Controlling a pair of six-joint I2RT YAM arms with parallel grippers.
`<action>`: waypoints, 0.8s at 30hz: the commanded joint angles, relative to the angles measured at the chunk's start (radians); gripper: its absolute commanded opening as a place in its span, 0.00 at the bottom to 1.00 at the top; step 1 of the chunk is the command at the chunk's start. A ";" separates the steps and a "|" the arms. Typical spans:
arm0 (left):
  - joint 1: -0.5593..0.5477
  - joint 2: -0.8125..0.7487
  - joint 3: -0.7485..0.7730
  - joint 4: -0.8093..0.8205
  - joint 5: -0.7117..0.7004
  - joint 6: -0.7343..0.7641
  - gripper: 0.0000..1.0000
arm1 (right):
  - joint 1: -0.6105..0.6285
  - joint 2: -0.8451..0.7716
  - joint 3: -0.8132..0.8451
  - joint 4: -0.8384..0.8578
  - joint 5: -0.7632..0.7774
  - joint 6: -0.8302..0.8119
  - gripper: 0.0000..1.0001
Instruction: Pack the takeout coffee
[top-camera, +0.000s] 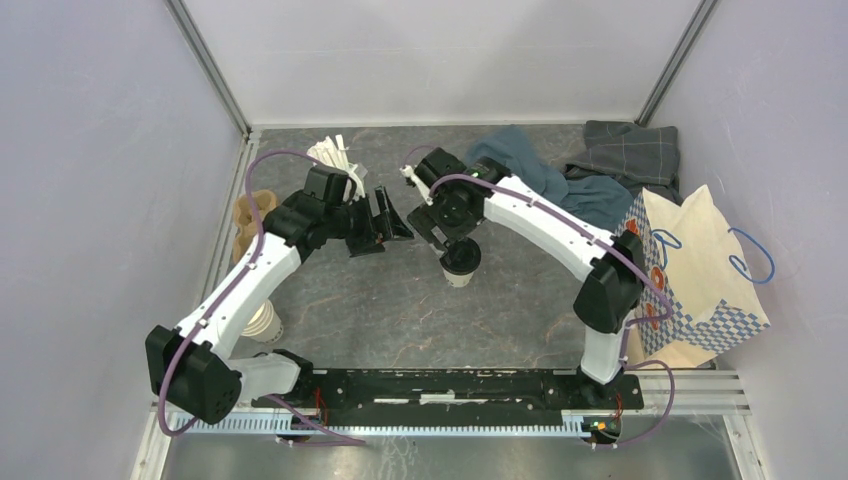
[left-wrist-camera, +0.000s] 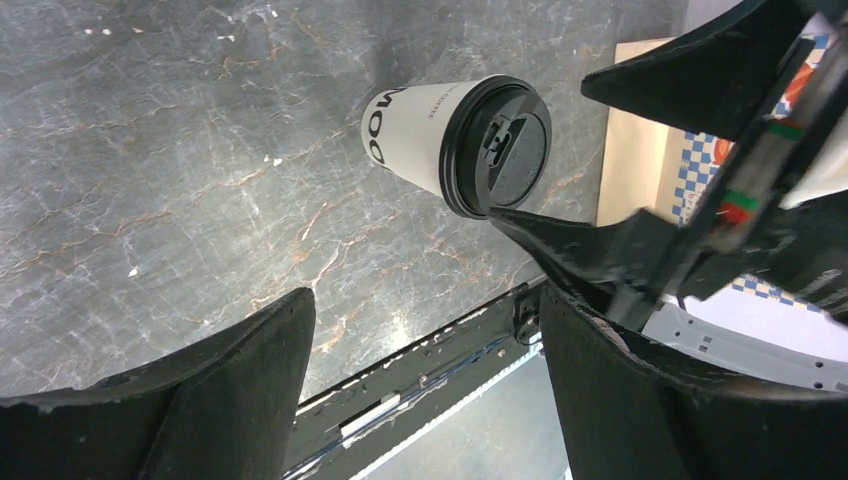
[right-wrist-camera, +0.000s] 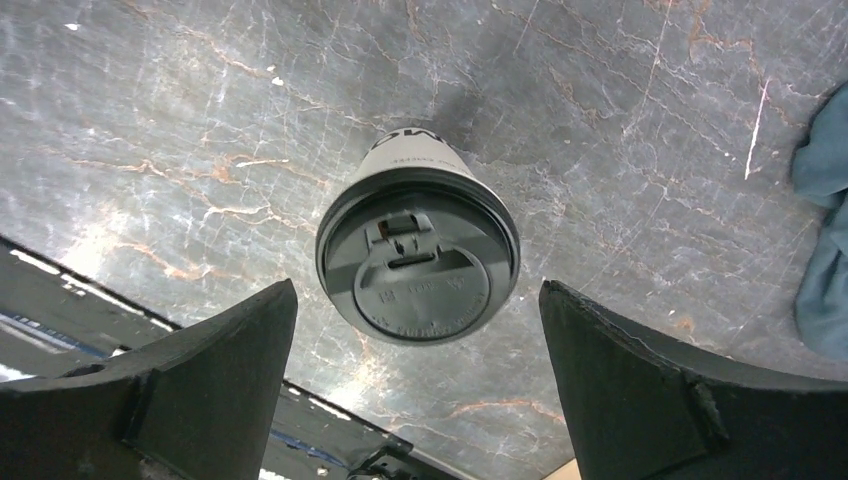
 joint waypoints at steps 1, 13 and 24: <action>-0.004 -0.017 -0.040 0.108 0.107 -0.035 0.88 | -0.100 -0.149 -0.046 0.027 -0.122 -0.015 0.98; -0.116 0.286 -0.001 0.408 0.226 -0.137 0.84 | -0.531 -0.401 -0.738 0.690 -0.968 0.093 0.76; -0.115 0.415 0.056 0.384 0.215 -0.099 0.68 | -0.569 -0.341 -0.848 0.894 -1.091 0.193 0.64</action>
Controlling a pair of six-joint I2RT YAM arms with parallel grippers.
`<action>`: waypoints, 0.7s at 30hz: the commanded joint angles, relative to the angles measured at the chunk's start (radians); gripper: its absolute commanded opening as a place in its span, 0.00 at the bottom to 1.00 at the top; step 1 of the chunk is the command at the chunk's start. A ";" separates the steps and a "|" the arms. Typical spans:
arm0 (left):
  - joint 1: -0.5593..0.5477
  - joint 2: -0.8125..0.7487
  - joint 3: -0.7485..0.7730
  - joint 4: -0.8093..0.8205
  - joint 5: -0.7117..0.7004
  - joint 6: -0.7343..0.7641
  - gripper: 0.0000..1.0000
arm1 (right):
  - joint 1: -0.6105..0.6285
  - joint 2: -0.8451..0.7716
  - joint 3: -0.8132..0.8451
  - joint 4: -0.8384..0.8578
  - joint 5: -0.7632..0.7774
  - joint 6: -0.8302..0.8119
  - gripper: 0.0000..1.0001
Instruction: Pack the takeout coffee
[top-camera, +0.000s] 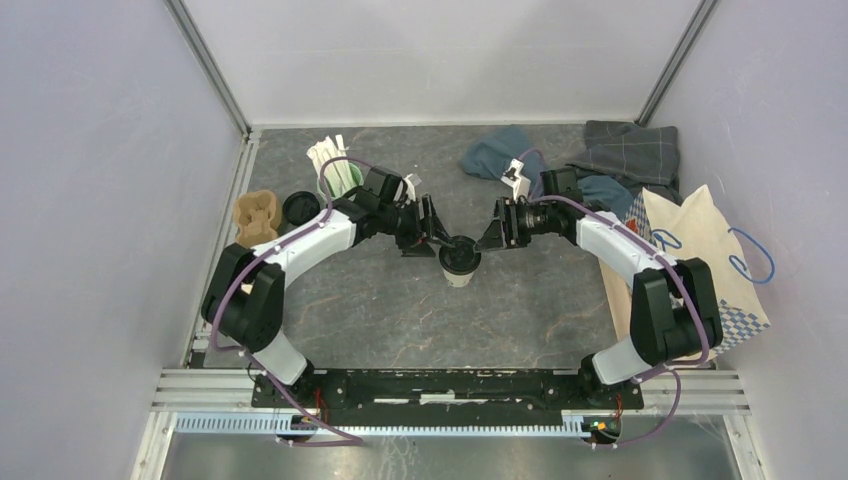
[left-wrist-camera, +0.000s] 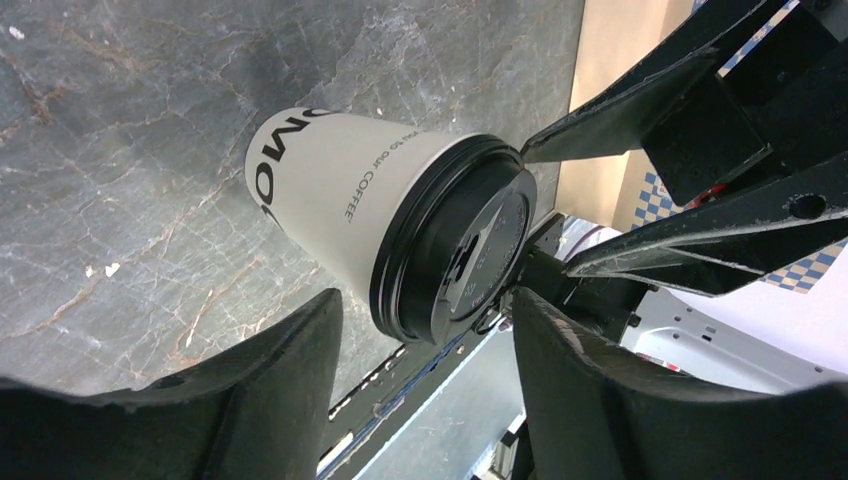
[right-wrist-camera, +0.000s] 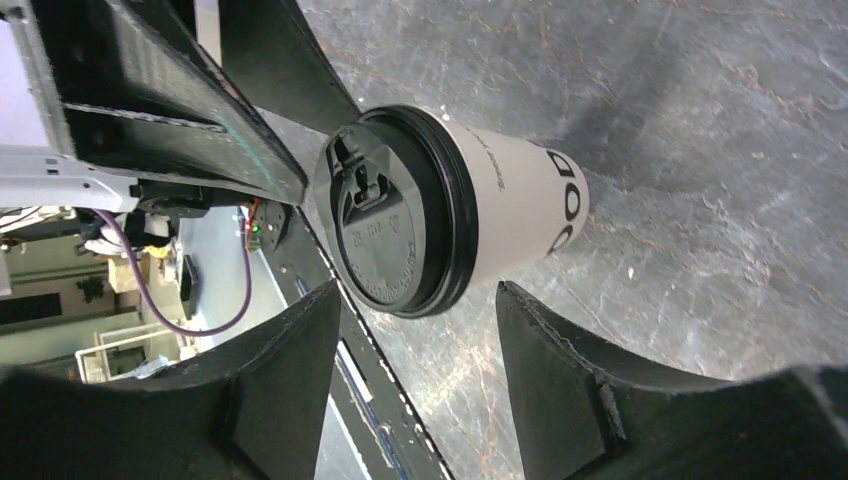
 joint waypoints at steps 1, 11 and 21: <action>0.003 0.027 0.052 0.033 0.006 0.002 0.65 | -0.002 0.029 -0.012 0.137 -0.089 0.043 0.63; 0.003 0.053 0.039 0.025 -0.035 0.020 0.44 | -0.022 0.088 -0.024 0.182 -0.044 0.094 0.47; 0.003 0.062 0.002 0.000 -0.090 0.046 0.35 | -0.021 0.116 -0.079 0.209 0.047 0.183 0.41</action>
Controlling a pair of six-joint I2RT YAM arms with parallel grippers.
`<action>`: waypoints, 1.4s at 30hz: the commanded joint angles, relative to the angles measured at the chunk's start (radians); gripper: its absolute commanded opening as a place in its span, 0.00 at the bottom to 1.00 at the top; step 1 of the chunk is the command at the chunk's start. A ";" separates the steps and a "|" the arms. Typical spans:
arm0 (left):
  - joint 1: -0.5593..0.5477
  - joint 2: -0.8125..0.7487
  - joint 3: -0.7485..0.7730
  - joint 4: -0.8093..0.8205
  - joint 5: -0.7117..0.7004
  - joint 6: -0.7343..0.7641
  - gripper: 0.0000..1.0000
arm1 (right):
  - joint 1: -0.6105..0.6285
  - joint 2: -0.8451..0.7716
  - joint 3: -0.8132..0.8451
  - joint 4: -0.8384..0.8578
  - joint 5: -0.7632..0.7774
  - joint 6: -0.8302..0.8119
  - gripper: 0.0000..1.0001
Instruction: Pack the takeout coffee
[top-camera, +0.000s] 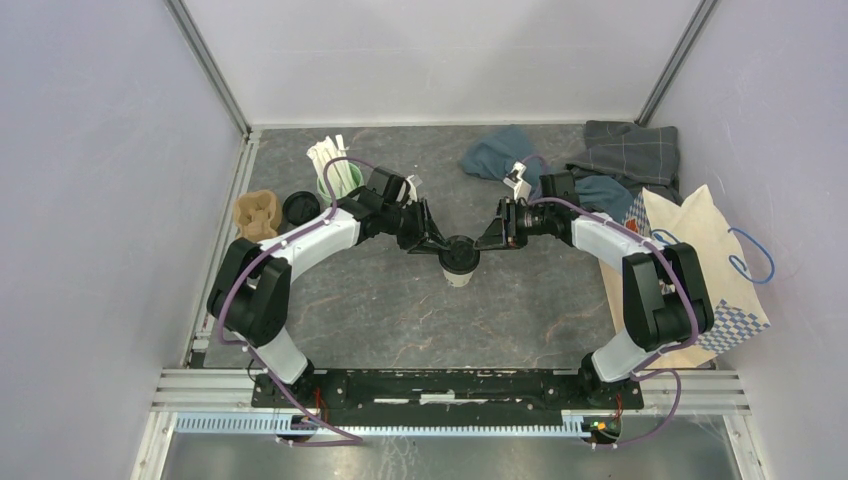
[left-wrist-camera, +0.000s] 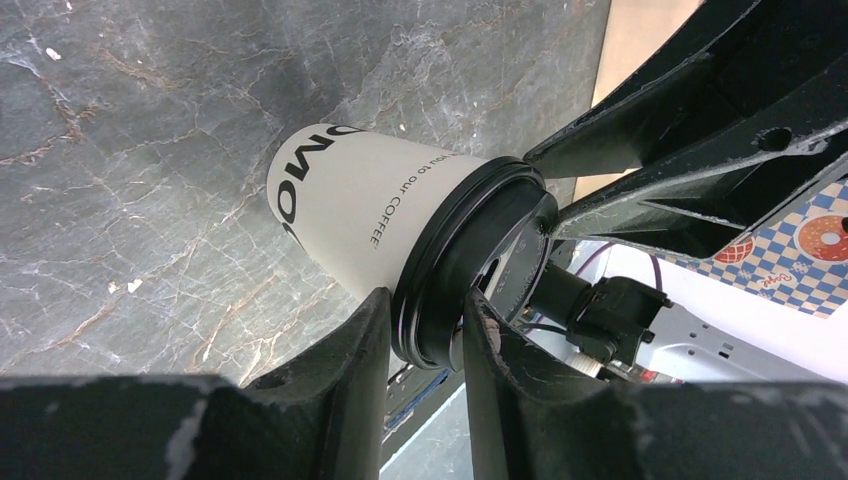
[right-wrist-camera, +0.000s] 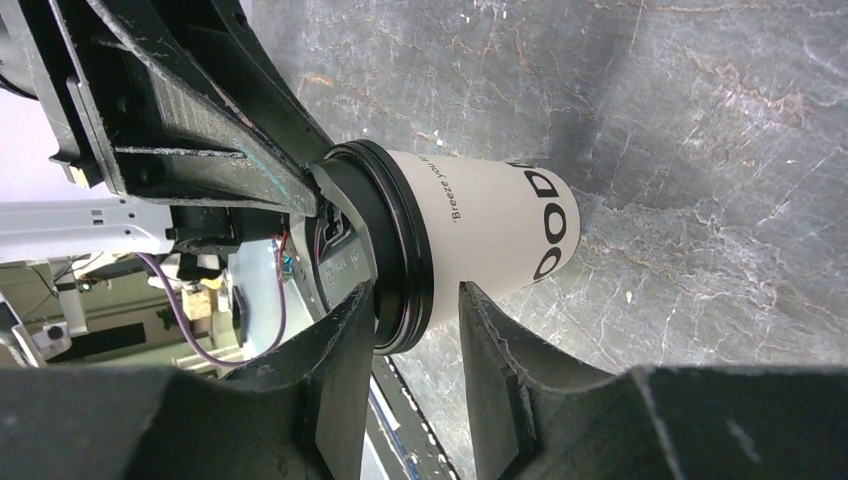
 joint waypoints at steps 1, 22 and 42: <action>0.003 0.016 -0.020 -0.010 -0.061 0.045 0.34 | -0.003 0.029 -0.045 0.032 0.093 0.048 0.41; 0.003 0.005 0.017 0.067 0.021 0.011 0.57 | 0.034 0.052 0.055 0.114 0.012 0.068 0.53; 0.005 -0.014 0.004 0.137 0.035 -0.033 0.63 | 0.034 0.041 0.024 0.104 0.012 0.061 0.57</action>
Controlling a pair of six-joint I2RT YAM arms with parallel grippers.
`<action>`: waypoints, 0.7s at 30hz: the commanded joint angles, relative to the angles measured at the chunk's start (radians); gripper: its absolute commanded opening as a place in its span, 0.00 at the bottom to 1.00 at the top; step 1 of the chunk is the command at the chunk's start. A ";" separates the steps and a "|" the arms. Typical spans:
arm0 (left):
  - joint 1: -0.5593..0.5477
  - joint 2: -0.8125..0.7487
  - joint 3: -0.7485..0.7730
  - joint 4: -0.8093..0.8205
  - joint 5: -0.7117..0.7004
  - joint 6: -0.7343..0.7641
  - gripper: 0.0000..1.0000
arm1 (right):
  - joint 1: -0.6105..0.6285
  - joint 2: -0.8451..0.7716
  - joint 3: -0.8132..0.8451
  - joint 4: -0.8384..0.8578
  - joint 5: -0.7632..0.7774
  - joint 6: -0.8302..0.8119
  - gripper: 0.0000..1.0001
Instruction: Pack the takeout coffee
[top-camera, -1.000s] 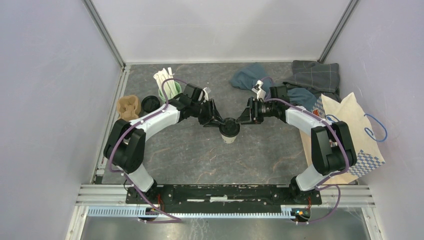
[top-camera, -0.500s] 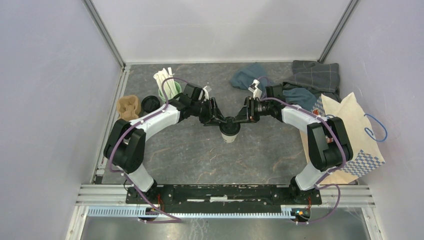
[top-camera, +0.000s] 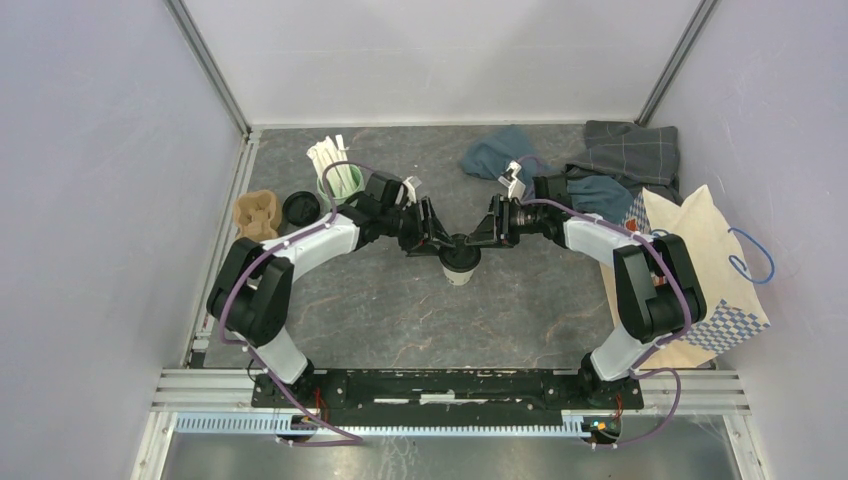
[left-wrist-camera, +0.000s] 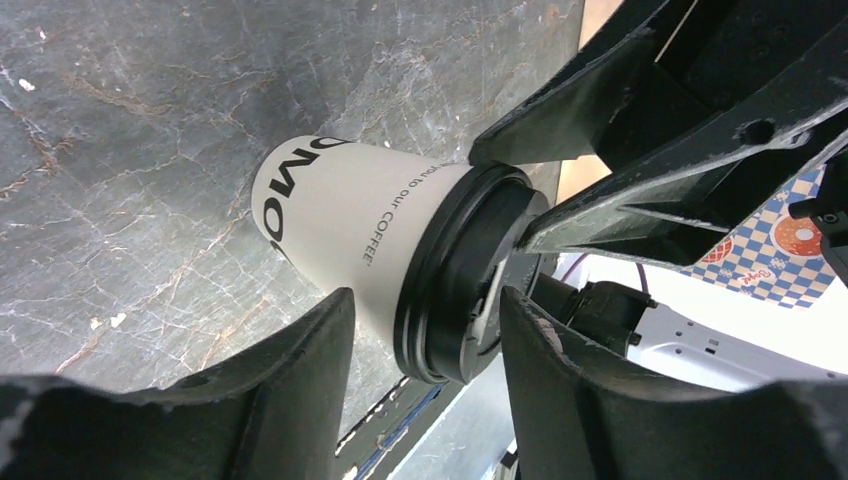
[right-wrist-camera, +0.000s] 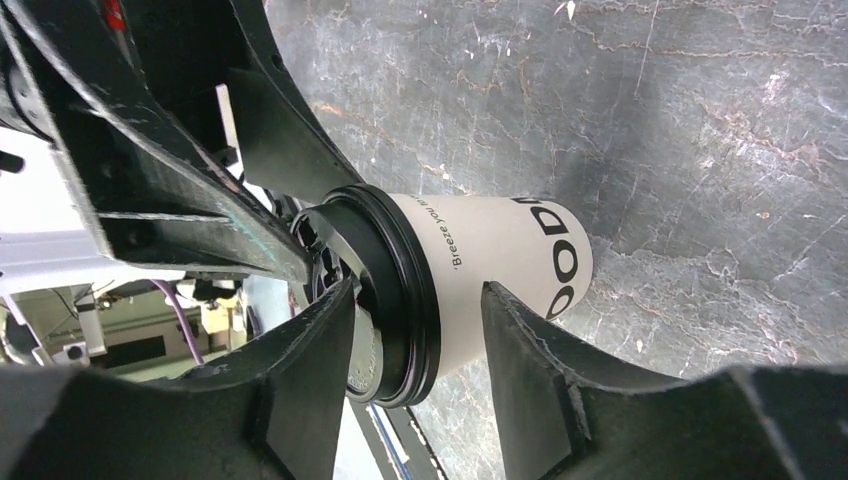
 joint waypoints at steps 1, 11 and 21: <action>-0.001 -0.005 0.092 -0.019 0.000 0.005 0.65 | 0.006 -0.014 0.052 -0.077 -0.001 -0.084 0.58; -0.002 0.049 0.073 -0.017 -0.032 0.013 0.51 | 0.004 -0.003 0.011 -0.016 0.006 -0.053 0.55; -0.002 0.008 -0.026 -0.058 -0.112 0.077 0.40 | 0.001 0.004 -0.012 -0.037 0.015 -0.081 0.53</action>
